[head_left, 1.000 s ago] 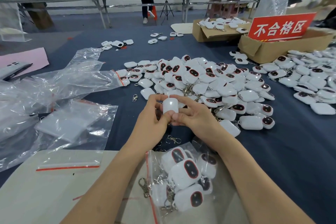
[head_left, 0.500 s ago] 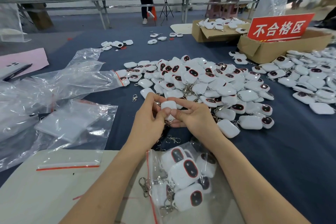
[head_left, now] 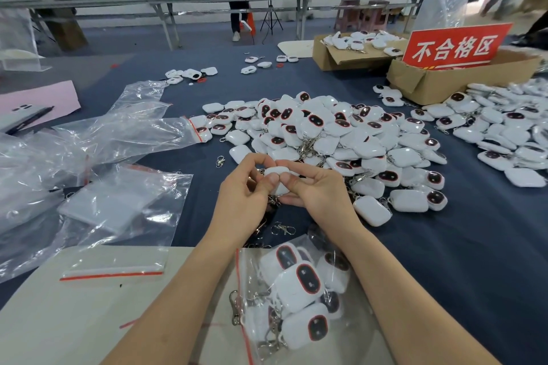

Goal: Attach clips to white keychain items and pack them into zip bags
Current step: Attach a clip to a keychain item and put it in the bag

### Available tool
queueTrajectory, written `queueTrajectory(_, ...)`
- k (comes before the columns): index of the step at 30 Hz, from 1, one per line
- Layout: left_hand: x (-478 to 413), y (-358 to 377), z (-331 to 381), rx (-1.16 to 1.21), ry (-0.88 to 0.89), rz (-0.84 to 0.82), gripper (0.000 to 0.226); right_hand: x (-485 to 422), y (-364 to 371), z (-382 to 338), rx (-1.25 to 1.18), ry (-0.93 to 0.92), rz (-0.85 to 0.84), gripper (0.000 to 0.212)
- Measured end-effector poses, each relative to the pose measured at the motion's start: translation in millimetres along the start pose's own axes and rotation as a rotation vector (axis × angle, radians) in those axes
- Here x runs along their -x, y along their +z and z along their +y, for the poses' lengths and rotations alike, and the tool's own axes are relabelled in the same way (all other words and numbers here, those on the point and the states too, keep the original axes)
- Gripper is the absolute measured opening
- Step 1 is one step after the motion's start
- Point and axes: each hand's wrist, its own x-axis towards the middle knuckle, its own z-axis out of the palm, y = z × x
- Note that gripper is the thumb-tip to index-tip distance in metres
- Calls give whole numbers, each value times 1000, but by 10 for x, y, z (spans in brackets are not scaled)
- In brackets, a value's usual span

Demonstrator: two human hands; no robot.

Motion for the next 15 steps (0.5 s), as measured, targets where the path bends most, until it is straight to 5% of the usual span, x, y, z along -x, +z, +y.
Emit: queueTrajectory(15,4,16,22,142,11,-40,19,-59,-6,43,-8,-31,27,23)
